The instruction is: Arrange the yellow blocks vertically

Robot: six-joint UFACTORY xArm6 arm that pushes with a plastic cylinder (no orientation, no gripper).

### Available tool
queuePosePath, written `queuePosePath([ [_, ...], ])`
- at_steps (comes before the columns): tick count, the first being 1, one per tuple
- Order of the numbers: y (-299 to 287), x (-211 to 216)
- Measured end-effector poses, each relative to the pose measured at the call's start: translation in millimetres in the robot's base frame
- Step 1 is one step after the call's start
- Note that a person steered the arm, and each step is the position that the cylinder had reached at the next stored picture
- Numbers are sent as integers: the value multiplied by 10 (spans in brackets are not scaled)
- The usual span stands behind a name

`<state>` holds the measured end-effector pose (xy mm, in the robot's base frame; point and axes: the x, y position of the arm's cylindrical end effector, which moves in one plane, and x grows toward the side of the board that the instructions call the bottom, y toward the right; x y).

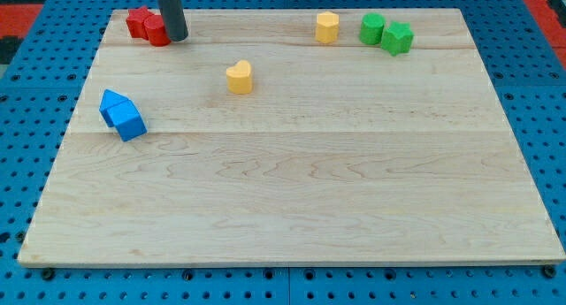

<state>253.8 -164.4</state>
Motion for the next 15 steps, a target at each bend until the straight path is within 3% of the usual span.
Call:
queuePosePath([
  [2, 252, 0],
  [3, 303, 146],
  [4, 429, 564],
  [5, 1059, 746],
  [6, 1337, 917],
  [8, 1562, 2142],
  [9, 1652, 2530],
  [11, 1905, 1774],
  [15, 1680, 1200],
])
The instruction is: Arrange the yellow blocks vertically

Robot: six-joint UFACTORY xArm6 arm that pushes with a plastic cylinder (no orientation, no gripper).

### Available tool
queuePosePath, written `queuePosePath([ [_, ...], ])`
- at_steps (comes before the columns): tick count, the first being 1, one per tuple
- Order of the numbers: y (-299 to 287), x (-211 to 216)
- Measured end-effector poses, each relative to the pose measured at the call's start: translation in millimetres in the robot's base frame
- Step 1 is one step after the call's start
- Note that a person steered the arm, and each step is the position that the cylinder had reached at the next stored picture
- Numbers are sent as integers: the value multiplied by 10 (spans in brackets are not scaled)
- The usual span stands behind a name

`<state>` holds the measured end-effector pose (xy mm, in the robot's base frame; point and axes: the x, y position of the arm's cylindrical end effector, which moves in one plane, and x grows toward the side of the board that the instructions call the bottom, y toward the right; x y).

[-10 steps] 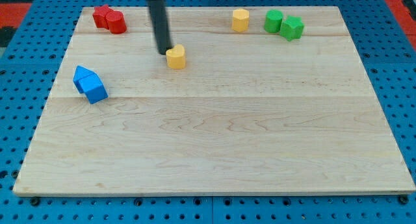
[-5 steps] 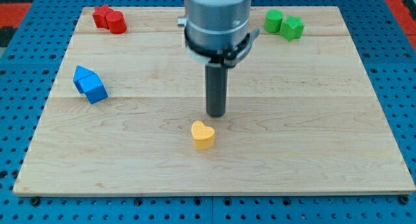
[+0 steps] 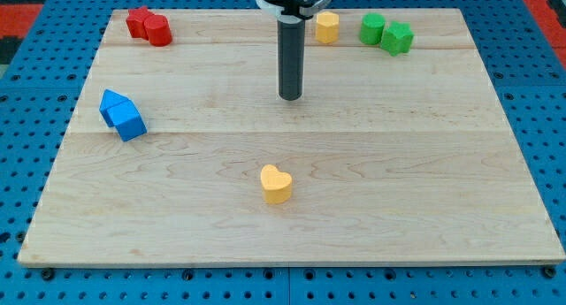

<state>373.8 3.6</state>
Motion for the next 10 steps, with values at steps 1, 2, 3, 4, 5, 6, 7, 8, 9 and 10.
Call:
queuePosePath([
  [1, -68, -71],
  [2, -76, -71],
  [3, -76, -71],
  [4, -76, -71],
  [5, -47, -71],
  [6, -46, -413],
  [7, -172, -956],
  [8, -48, -1578],
  [9, 349, -1795],
  [10, 458, -1471],
])
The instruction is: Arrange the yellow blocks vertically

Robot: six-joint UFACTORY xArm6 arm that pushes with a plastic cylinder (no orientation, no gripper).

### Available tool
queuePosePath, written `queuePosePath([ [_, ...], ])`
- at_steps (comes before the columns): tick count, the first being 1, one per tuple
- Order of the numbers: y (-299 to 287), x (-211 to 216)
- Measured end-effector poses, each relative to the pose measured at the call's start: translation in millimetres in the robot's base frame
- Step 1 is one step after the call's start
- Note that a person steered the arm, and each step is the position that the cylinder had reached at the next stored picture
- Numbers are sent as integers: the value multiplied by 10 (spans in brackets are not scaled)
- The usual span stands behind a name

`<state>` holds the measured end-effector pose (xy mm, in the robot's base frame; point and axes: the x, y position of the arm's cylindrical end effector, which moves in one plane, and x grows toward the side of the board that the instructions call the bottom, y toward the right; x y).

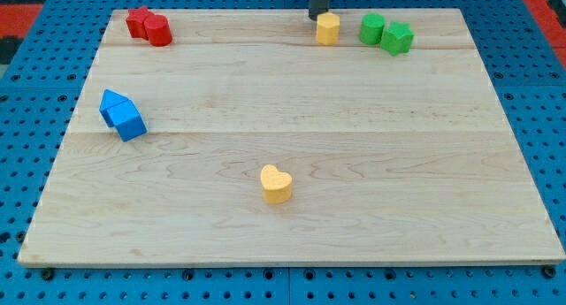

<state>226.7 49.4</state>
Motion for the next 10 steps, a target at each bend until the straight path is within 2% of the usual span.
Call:
queuePosePath([
  [1, 27, 594],
  [2, 284, 647],
  [4, 123, 231],
  [5, 255, 15],
  [6, 528, 121],
  [9, 545, 1281],
  [10, 598, 870],
])
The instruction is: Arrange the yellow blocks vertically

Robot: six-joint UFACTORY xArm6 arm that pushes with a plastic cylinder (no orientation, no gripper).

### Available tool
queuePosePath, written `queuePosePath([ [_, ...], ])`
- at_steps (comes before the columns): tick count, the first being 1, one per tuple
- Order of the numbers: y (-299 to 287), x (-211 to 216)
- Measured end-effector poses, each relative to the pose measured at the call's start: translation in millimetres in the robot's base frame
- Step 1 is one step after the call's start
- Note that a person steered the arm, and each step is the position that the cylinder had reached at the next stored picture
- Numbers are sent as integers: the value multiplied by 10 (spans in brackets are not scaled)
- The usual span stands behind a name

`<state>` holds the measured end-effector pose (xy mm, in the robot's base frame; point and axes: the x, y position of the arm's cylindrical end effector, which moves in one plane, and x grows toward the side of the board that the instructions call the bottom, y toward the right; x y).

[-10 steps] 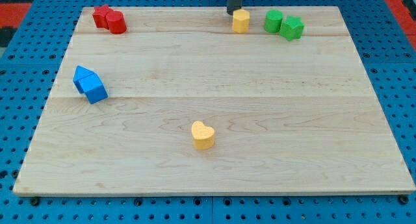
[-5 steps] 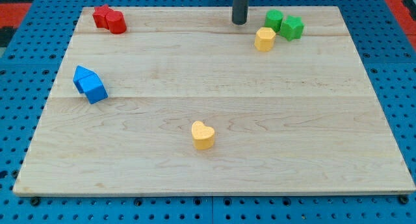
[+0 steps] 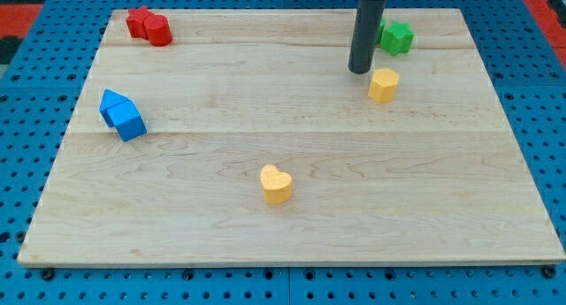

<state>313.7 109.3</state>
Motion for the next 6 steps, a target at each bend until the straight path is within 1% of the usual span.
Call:
queuePosePath([
  [1, 767, -37],
  [2, 534, 847],
  [3, 128, 991],
  [4, 1031, 1028],
  [5, 1009, 653],
  [6, 594, 358],
])
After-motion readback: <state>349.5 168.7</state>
